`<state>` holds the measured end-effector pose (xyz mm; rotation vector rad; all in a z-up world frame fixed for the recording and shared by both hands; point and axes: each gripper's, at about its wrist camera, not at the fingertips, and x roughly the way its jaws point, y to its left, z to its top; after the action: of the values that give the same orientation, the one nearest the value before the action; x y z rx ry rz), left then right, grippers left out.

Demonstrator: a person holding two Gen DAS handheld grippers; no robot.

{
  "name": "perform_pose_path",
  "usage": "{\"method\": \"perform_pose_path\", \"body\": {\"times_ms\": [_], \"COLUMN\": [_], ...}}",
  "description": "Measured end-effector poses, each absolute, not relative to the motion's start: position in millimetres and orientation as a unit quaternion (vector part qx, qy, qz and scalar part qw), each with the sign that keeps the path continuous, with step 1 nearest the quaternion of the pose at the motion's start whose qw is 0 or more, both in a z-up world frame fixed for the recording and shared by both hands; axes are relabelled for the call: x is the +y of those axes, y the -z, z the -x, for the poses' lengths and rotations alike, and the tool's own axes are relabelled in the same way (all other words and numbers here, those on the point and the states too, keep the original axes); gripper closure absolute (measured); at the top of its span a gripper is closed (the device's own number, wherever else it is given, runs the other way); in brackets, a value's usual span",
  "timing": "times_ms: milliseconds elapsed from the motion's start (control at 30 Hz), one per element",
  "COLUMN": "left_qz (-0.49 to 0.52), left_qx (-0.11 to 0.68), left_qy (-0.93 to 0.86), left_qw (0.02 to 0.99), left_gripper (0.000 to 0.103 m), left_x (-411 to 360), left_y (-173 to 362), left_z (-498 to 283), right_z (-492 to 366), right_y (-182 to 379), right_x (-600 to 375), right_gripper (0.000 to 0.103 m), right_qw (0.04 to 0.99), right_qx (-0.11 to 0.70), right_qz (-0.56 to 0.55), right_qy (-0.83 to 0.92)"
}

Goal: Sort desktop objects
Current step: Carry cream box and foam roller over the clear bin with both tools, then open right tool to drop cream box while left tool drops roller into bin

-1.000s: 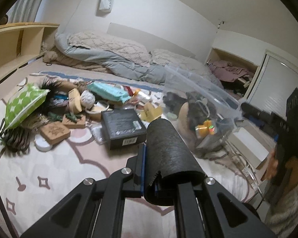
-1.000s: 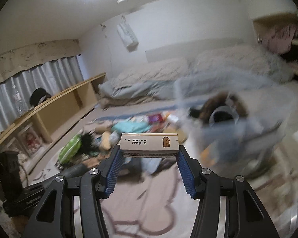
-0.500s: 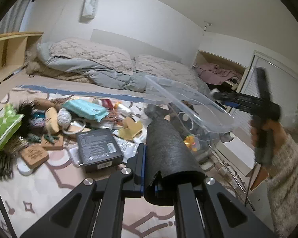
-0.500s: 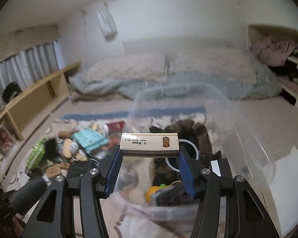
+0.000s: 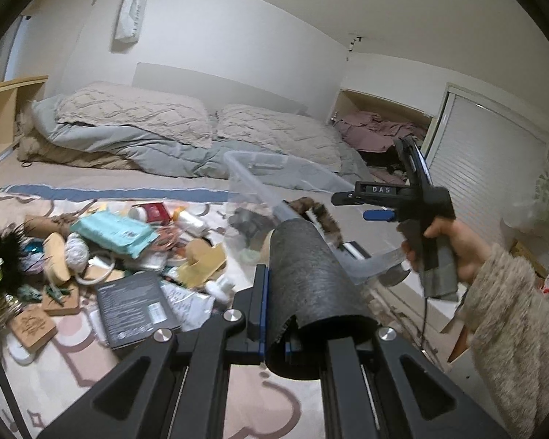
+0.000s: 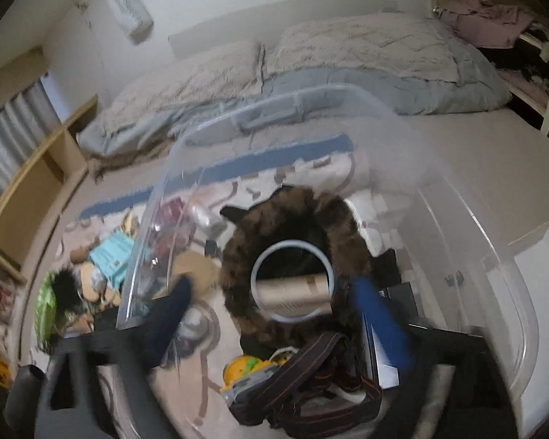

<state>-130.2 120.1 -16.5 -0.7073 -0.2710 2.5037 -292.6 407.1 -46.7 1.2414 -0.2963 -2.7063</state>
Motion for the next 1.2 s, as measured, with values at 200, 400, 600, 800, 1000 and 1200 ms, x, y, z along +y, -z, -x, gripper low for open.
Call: {"method": "perform_pose_path", "body": {"times_ms": [200,400,600,800,1000,1200], "left_qz": [0.26,0.251,0.241,0.24,0.245,0.273], "left_qx": [-0.11,-0.132,-0.133,-0.102,-0.028,0.033], "left_qy": [-0.92,-0.923,-0.935,-0.951,-0.964,-0.959], "left_qw": [0.272,0.261,0.222,0.165,0.099,0.075], "left_gripper": [0.096,0.096,0.096,0.096,0.096,0.096], "left_x": [147.2,172.3,208.1,245.3,280.9,301.5], "left_y": [2.9,-10.1,-20.2,-22.7,-16.3,1.9], "left_z": [145.8,162.5,180.0,201.0,223.9,241.9], "right_z": [269.2,226.4,191.0,162.8,148.2,150.8], "right_y": [33.4,15.0,7.6,9.0,14.6,20.7], "right_x": [418.4,427.0,431.4,443.8,460.0,474.1], "right_gripper": [0.006,0.006,0.006,0.006,0.006,0.006], "right_qw": [0.1,0.136,0.159,0.173,0.184,0.19], "right_qx": [-0.113,-0.127,-0.117,-0.112,-0.117,-0.135], "right_qz": [-0.361,-0.307,-0.279,-0.264,-0.255,-0.258], "right_qy": [0.92,0.934,0.94,0.942,0.942,0.938]}}
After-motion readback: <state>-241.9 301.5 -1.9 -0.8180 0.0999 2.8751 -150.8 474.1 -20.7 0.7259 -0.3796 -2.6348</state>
